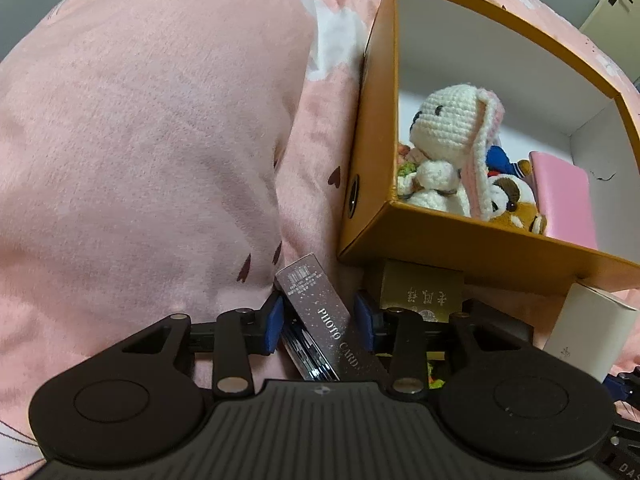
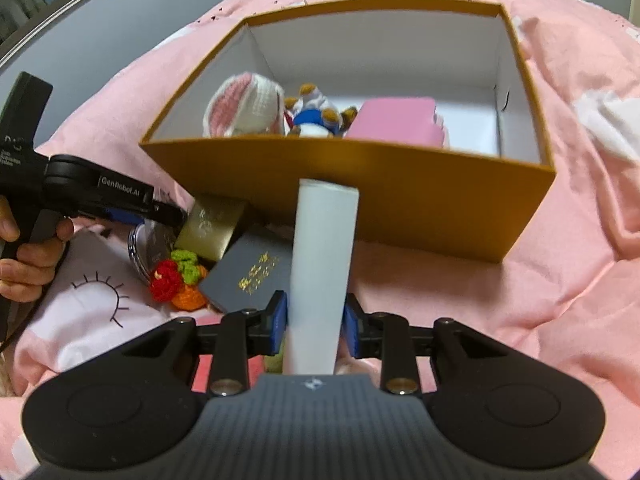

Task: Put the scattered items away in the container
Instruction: 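Grasp the dark PHOTO CARD box with the left gripper while the right holds the white box, then carry the PHOTO CARD box and white box over the orange box with both grippers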

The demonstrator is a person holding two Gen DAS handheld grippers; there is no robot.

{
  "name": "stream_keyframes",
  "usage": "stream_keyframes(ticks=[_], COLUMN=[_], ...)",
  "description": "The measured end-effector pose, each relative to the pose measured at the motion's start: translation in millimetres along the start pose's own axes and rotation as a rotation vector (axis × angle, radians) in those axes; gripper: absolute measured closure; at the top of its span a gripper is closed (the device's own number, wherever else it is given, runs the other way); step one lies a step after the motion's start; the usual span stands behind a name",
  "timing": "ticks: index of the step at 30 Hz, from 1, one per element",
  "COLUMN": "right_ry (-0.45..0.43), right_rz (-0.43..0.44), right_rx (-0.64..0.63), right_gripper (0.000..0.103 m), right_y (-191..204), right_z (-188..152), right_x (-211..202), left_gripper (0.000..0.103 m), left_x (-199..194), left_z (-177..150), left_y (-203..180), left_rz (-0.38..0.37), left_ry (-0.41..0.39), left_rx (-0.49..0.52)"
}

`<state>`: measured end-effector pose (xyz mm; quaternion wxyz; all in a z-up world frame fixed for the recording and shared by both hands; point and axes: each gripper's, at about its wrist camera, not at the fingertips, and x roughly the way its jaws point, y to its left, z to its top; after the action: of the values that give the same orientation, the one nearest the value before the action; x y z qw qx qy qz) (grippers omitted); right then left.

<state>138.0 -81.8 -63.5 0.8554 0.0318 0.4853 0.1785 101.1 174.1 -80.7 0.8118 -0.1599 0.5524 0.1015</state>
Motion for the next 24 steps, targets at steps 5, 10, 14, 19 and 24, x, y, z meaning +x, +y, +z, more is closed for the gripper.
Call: stream_keyframes(ticks=[5,10,14,19,24], right_ry=[-0.009,-0.021,-0.045,-0.078,-0.119], right_rz=[0.007,-0.001,0.002,0.014,0.029], right_rx=[0.010,-0.006,-0.014,-0.021,-0.003], right_gripper=[0.071,0.072,0.072,0.072,0.072], right_y=[-2,2,5,7,5], right_z=[-1,-1,2,5,12], right_x=[-4,-9,-18,-34,-50], left_gripper=[0.067,0.074,0.077,0.077,0.077], left_x=[-16,-40,-58,-76,-92], left_z=[-9,-20,-25,-24,-22], left_y=[2,-5,-19,-34,-49], left_rz=[-0.022,-0.050,-0.051,-0.061,-0.069], left_ry=[-0.026,-0.083,-0.127,-0.153,-0.201], left_rx=[0.027,0.103,0.173,0.228,0.278])
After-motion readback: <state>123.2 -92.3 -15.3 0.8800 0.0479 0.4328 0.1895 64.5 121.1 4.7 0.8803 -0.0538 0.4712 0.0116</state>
